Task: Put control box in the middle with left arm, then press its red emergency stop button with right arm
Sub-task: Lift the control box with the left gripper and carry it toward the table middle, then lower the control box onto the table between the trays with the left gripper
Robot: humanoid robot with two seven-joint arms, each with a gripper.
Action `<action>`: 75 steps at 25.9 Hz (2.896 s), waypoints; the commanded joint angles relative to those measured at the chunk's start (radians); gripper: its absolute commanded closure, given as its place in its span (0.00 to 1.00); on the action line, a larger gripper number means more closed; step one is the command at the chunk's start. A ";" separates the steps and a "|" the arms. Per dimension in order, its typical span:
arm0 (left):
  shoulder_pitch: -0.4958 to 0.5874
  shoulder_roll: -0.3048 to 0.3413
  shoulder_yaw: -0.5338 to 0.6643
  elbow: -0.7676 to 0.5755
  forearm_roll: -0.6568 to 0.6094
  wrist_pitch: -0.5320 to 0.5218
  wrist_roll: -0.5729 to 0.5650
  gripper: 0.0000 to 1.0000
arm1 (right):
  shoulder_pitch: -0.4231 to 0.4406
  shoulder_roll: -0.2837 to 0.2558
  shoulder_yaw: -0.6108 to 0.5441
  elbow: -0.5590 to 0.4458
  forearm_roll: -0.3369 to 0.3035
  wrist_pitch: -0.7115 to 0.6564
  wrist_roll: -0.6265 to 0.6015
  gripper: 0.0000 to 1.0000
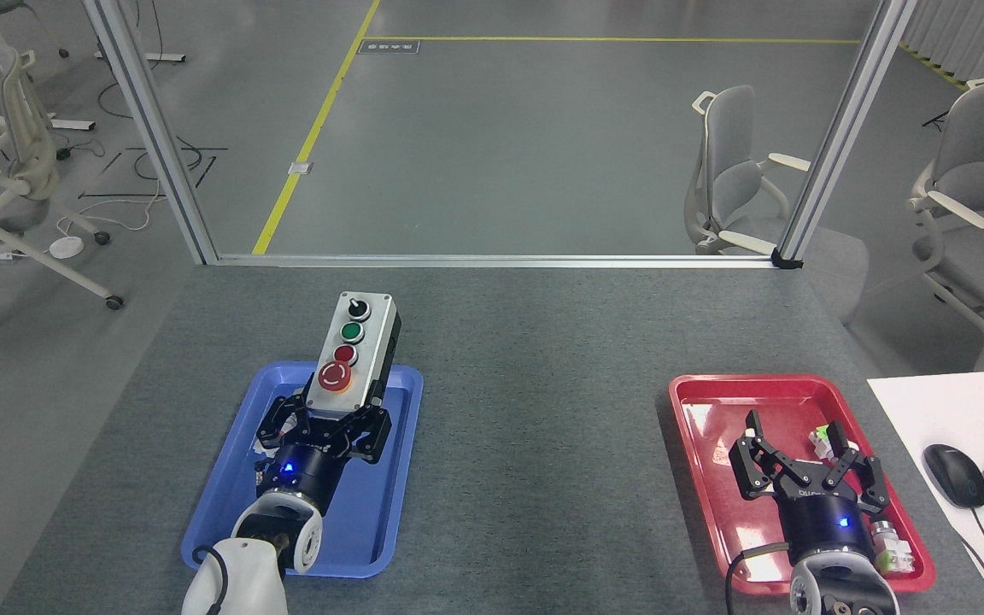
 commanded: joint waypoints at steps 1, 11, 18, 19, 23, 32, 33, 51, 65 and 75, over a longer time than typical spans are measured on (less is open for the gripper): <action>0.014 -0.062 -0.071 -0.081 -0.007 0.011 -0.016 1.00 | -0.001 0.000 0.000 0.000 0.000 -0.006 -0.001 0.01; -0.043 -0.197 -0.300 0.169 -0.012 0.112 -0.018 1.00 | -0.002 0.002 0.000 0.000 0.000 -0.008 0.001 0.01; -0.092 -0.197 -0.467 0.250 -0.006 0.161 -0.021 1.00 | -0.002 0.004 -0.003 0.000 -0.002 -0.012 0.001 0.02; -0.095 -0.199 -0.478 0.253 -0.006 0.161 -0.022 1.00 | -0.002 0.004 -0.006 0.002 -0.003 -0.009 0.001 0.02; -0.110 -0.200 -0.544 0.253 -0.003 0.163 -0.039 1.00 | 0.010 -0.009 -0.017 0.005 -0.052 -0.014 0.002 0.01; -0.115 -0.200 -0.645 0.259 0.007 0.163 -0.044 1.00 | 0.001 -0.032 -0.033 0.003 -0.101 -0.044 -0.002 0.01; -0.115 -0.200 -0.651 0.261 0.007 0.163 -0.047 1.00 | 0.004 -0.030 -0.033 0.003 -0.101 -0.044 -0.002 0.01; -0.122 -0.200 -0.666 0.330 0.036 0.161 -0.081 1.00 | 0.013 -0.033 -0.040 0.009 -0.103 -0.043 -0.010 0.01; -0.156 -0.197 -0.652 0.345 0.074 0.171 -0.082 0.69 | -0.013 0.013 -0.055 0.006 -0.086 -0.018 -0.001 0.01; -0.155 -0.196 -0.655 0.339 0.073 0.201 -0.079 0.32 | 0.004 0.005 -0.040 0.005 -0.080 -0.011 -0.002 0.01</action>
